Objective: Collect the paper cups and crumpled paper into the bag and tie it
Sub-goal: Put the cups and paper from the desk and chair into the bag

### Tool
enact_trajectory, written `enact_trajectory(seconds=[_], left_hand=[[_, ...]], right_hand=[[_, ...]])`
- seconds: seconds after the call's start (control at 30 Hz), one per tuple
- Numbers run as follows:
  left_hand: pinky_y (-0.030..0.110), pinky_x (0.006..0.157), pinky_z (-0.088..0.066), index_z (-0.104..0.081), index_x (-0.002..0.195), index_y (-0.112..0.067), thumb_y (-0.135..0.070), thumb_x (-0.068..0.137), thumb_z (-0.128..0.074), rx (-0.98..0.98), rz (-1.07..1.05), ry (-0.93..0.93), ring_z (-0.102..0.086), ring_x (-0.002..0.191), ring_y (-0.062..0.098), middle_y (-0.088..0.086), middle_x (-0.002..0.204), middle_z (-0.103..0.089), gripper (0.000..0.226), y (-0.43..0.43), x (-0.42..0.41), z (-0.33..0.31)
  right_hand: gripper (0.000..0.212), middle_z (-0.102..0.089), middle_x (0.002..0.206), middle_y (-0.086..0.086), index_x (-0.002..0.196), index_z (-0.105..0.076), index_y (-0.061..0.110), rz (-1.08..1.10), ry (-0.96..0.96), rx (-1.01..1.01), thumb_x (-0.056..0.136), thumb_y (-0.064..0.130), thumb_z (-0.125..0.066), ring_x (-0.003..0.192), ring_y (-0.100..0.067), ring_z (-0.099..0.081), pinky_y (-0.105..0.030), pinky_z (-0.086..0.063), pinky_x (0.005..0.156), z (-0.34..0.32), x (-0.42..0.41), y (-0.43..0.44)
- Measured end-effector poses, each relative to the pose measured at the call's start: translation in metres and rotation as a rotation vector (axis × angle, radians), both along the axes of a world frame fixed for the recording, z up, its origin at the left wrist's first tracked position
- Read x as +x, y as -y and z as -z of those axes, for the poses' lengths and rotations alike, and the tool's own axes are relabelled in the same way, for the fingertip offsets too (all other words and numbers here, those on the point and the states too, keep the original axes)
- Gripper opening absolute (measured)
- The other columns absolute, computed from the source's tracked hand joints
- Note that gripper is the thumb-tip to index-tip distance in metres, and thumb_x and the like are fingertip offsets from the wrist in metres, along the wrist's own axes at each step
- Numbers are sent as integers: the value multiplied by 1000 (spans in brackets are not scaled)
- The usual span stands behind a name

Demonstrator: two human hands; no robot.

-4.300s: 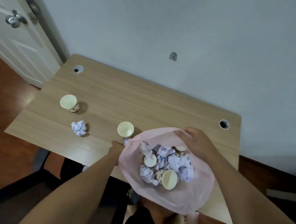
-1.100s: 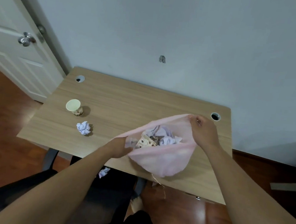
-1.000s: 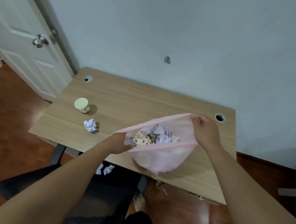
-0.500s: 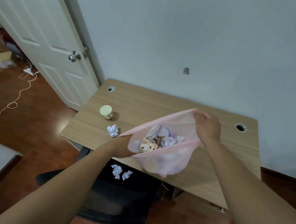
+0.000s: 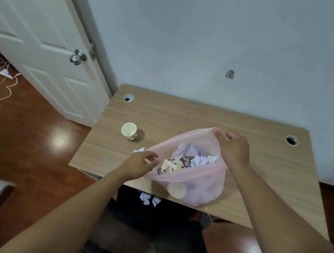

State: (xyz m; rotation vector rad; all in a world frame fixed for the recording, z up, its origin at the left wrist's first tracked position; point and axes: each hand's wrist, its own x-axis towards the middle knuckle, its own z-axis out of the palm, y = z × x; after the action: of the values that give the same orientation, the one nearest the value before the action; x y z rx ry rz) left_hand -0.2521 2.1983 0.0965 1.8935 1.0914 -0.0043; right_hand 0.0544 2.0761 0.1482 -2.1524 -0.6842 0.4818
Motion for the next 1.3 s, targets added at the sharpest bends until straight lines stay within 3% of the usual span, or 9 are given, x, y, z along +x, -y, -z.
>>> enact_trajectory(seconds=[0.07, 0.13, 0.23, 0.37, 0.67, 0.8, 0.97, 1.17, 1.3], left_hand=[[37, 65, -59, -79, 98, -16, -28, 107, -61, -10, -221, 132, -76, 67, 25, 5, 85, -81, 23, -19, -5, 8], [33, 64, -51, -76, 86, -17, -26, 107, -56, 118, -395, 115, -72, 66, 29, 5, 74, -75, 31, -38, -10, 23], [35, 81, -47, -73, 112, -12, -18, 102, -59, 232, -409, -21, -66, 92, 30, 11, 107, -73, 17, -63, -18, 67], [42, 114, -45, -49, 161, -25, -11, 95, -65, 92, -112, -255, -59, 125, 43, 23, 145, -44, 69, -81, -22, 119], [40, 88, -51, -55, 139, -13, -15, 87, -80, 83, -163, -145, -63, 113, 40, 17, 122, -57, 58, -72, -31, 141], [36, 79, -60, -58, 133, -24, -26, 91, -82, -44, -479, 138, -73, 94, 17, 5, 116, -73, 48, -68, -31, 94], [41, 85, -67, -67, 131, -30, -22, 105, -70, -274, -359, 451, -77, 98, 30, 12, 117, -75, 28, -32, -8, 18], [36, 72, -66, -67, 131, -41, -60, 92, -77, -297, -175, 235, -79, 92, 23, 8, 111, -76, 45, 9, 46, 9], [38, 92, -64, -56, 143, -39, -81, 78, -75, -214, -201, 105, -79, 88, 11, -1, 121, -74, 80, 21, 84, 24]], right_hand=[[61, -61, 74, -21, 78, -64, -1, 13, 1, -5, 98, 56, -70, 63, -21, -45, -38, -35, 61, 6, -8, -5], [61, -54, 66, -16, 75, -60, -1, 15, 18, -28, 99, 54, -70, 62, -21, -42, -38, -34, 60, 9, -15, -8], [60, -42, 56, 2, 65, -52, 6, 20, 36, -53, 102, 50, -70, 59, -19, -37, -35, -33, 58, 14, -23, -10], [60, -50, 59, -4, 65, -55, 9, 19, 58, -71, 104, 54, -66, 61, -18, -43, -30, -36, 59, 24, -32, -12], [56, -62, 74, -15, 81, -65, 2, -56, 31, -85, 109, 50, -59, 69, -26, -53, -34, -39, 63, 40, -47, -18], [56, -52, 65, -12, 75, -56, 2, -78, 8, -90, 110, 45, -57, 64, -27, -50, -36, -36, 60, 38, -52, -29], [54, -35, 63, 1, 67, -36, 14, -95, -48, -64, 110, 40, -57, 61, -18, -33, -38, -27, 58, 29, -56, -39], [51, -41, 61, 2, 66, -46, 13, -126, -149, -31, 108, 40, -58, 62, -17, -38, -37, -32, 60, 28, -48, -45], [51, -42, 55, 4, 68, -49, 8, -140, -151, -36, 107, 40, -58, 59, -18, -40, -37, -34, 60, 29, -40, -46]])
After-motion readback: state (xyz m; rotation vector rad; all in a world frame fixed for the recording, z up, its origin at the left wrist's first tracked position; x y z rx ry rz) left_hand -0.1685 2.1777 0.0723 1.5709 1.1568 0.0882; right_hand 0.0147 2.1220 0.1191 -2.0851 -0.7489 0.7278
